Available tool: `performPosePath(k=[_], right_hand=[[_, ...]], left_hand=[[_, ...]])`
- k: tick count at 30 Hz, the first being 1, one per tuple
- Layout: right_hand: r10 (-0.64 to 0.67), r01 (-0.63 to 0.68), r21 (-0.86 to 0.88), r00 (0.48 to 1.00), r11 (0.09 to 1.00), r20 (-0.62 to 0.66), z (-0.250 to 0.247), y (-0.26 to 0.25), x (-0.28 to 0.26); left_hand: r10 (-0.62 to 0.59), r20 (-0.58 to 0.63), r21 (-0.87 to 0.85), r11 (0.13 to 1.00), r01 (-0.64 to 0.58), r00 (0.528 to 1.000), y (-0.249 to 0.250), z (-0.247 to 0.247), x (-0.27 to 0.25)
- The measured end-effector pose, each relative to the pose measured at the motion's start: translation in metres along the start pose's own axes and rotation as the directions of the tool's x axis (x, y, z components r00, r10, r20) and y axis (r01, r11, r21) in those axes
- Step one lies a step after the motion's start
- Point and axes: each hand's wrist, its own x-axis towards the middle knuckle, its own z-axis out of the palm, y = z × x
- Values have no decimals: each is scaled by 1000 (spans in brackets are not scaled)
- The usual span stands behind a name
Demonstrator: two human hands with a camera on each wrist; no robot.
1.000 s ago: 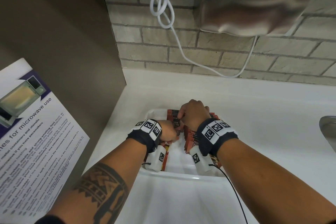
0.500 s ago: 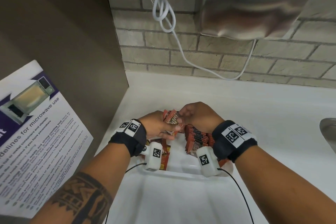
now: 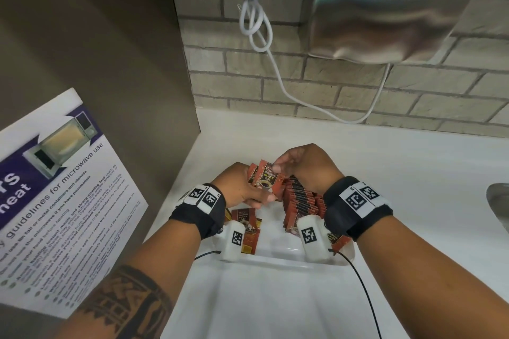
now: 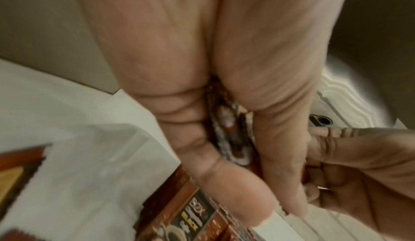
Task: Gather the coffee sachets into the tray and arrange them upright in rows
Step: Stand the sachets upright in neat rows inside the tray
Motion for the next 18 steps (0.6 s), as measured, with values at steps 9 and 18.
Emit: performPosePath(k=[9,18], right_hand=[[54,-65,-371,998,926,-39,14,8,11],[121,-102,-585,993,805,-5,31,18,20]], left_hand=[[-318,-40,740,627,242,947,3,-7,0],[-399,122,854,510,109,909,-3,32,30]])
